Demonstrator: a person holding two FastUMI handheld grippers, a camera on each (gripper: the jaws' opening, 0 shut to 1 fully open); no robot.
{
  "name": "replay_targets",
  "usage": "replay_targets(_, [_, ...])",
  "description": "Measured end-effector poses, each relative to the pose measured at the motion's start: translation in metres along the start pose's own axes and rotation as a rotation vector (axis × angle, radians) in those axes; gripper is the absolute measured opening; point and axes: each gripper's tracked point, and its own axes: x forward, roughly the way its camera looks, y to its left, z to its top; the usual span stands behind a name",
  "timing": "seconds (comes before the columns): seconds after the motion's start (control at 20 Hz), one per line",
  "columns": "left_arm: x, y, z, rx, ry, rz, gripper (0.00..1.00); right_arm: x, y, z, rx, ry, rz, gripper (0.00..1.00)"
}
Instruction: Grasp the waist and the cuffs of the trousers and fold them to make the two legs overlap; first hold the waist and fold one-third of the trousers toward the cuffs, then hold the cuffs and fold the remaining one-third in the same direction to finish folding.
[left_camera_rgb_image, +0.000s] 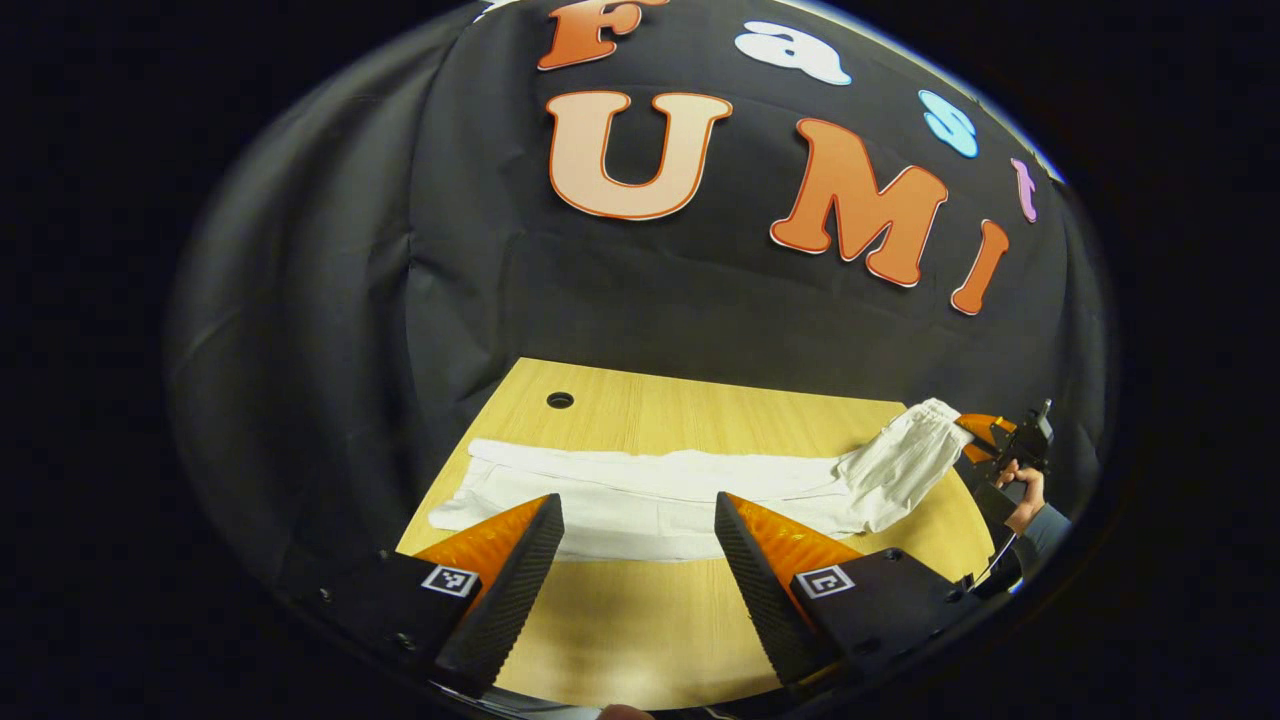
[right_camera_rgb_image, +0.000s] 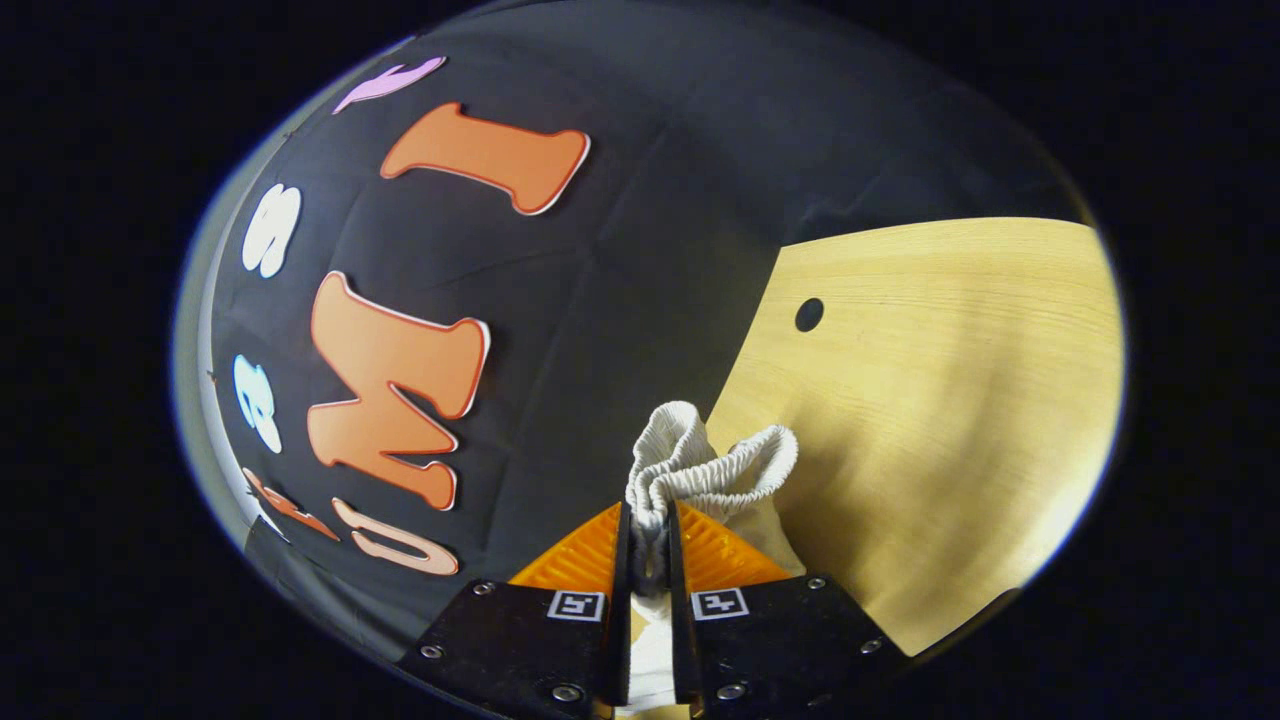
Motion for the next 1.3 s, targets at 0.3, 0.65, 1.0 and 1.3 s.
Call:
replay_targets(0.3, [0.012, 0.036, -0.006, -0.013, 0.013, -0.031, 0.99, 0.001, 0.041, -0.048, -0.033, 0.022, 0.028, 0.17])
replay_targets(0.65, [0.027, 0.090, -0.025, -0.049, 0.060, -0.029, 0.99, 0.023, 0.076, -0.114, -0.064, 0.068, 0.042, 0.17])
replay_targets(1.0, [0.054, 0.126, -0.039, -0.081, 0.113, -0.023, 1.00, 0.050, 0.088, -0.180, -0.161, 0.158, 0.021, 0.17])
replay_targets(1.3, [0.060, 0.124, -0.049, -0.145, 0.156, -0.037, 0.99, 0.065, 0.077, -0.250, -0.260, 0.325, -0.016, 0.26])
